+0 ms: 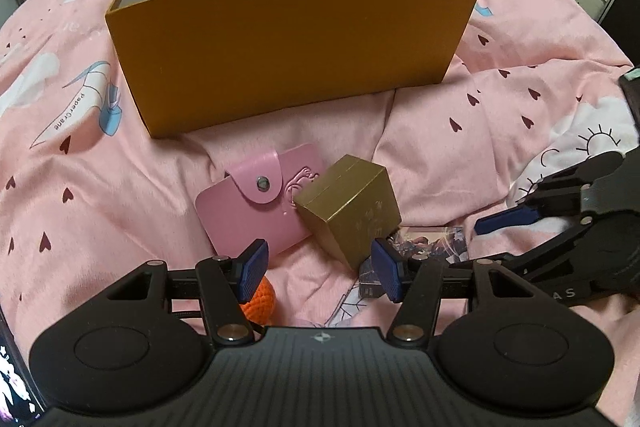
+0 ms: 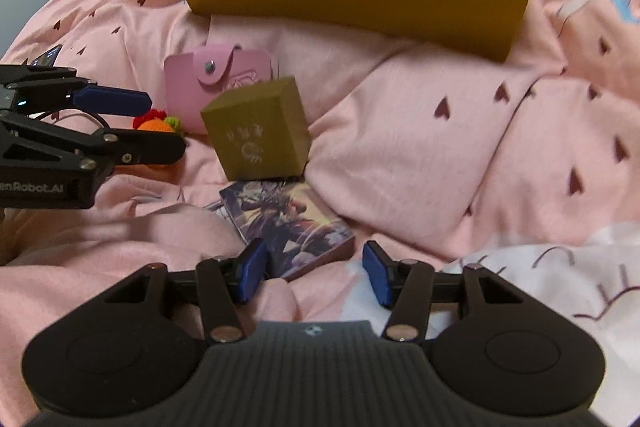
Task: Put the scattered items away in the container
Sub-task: 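Grasp the small printed box with the right tool while the left tool grasps the gold cube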
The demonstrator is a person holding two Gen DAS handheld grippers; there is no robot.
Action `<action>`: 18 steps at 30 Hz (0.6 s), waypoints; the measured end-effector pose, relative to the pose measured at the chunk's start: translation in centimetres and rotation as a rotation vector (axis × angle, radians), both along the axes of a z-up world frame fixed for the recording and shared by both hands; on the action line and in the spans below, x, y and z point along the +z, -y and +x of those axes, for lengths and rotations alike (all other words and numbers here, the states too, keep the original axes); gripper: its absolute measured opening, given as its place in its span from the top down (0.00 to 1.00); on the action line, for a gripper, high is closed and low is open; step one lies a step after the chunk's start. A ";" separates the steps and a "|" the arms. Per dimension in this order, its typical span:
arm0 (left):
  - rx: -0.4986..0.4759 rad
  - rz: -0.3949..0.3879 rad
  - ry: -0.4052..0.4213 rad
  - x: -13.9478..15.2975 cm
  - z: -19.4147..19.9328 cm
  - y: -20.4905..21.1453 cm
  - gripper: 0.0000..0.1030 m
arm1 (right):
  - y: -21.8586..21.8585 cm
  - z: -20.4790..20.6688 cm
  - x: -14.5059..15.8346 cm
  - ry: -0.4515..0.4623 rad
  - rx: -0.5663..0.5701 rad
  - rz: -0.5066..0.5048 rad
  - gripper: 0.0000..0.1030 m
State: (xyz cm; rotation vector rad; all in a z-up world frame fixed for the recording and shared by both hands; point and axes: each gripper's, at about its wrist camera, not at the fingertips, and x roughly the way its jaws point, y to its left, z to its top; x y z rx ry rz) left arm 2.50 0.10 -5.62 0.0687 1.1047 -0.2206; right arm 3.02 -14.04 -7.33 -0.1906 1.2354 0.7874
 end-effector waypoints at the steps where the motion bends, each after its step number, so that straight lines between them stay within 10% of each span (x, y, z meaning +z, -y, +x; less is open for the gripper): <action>1: 0.000 0.000 -0.002 0.0 0.0 0.0 0.35 | 0.0 0.2 -0.3 -0.019 -0.005 0.006 0.44; 10: 0.007 -0.003 -0.003 -0.1 0.1 -0.1 0.35 | -0.7 2.1 -3.6 -0.182 -0.008 0.035 0.23; 18: 0.010 0.007 0.005 -0.1 0.0 -0.5 0.35 | -0.7 2.3 -3.0 -0.204 -0.007 0.066 0.35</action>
